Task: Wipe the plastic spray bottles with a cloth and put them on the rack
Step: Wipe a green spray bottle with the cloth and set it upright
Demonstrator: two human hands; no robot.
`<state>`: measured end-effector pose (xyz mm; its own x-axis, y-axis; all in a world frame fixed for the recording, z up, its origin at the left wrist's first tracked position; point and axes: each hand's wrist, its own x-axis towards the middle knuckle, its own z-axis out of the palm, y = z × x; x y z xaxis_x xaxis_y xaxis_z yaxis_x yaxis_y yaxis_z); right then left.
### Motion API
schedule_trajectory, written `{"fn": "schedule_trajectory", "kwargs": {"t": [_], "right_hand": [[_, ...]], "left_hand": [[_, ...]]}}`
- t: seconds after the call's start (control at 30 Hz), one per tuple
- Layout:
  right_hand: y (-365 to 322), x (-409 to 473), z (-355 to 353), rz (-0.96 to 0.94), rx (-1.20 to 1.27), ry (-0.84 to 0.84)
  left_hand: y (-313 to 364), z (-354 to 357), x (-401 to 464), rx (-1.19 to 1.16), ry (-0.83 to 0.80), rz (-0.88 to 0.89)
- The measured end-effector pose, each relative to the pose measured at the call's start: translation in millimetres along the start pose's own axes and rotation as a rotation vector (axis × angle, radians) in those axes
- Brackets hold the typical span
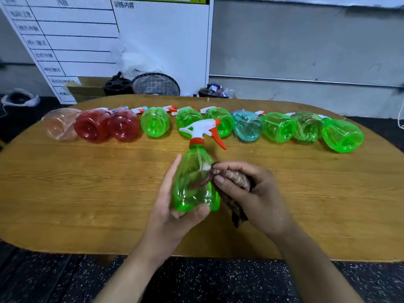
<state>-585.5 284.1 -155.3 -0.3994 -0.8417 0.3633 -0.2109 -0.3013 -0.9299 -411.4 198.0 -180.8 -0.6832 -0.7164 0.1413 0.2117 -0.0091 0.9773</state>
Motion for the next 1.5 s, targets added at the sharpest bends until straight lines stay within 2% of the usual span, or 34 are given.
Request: {"fn": "schedule_trajectory", "kwargs": {"t": [0.17, 0.33, 0.43, 0.53, 0.63, 0.73, 0.8, 0.9, 1.07, 1.2, 1.3, 1.37, 1.5], "right_hand": [[3, 5, 6, 0.034, 0.063, 0.169], [-1, 4, 21, 0.221, 0.246, 0.289], [-5, 3, 25, 0.254, 0.293, 0.285], [-12, 1, 26, 0.231, 0.339, 0.245], [-18, -3, 24, 0.090, 0.211, 0.253], [-20, -11, 19, -0.218, -0.150, 0.265], [-19, -15, 20, -0.328, -0.368, 0.264], [-19, -16, 26, -0.326, -0.507, 0.308], [-20, -13, 44, -0.380, -0.547, 0.316], [-16, -17, 54, -0.437, -0.570, 0.183], [-11, -23, 56, -0.483, -0.586, 0.073], [-7, -27, 52, -0.484, -0.588, 0.045], [-6, -28, 33, -0.386, -0.611, 0.163]], "left_hand": [[-5, -6, -5, 0.138, -0.077, 0.041], [-6, -8, -2, 0.417, -0.013, 0.188], [-6, -10, 3, 0.579, 0.043, 0.284], [-3, -11, 5, 0.643, 0.100, 0.346], [2, -12, 6, 0.669, 0.185, 0.382], [6, -12, 5, 0.674, 0.259, 0.440], [8, -12, 5, 0.655, 0.285, 0.437], [9, -14, 5, 0.659, 0.306, 0.425], [6, -14, 5, 0.727, 0.278, 0.439], [1, -18, 9, 0.774, 0.290, 0.474], [3, -21, 9, 0.623, 0.351, 0.415], [7, -23, 8, 0.615, 0.360, 0.420], [5, -28, 10, 0.606, 0.355, 0.432]]}}
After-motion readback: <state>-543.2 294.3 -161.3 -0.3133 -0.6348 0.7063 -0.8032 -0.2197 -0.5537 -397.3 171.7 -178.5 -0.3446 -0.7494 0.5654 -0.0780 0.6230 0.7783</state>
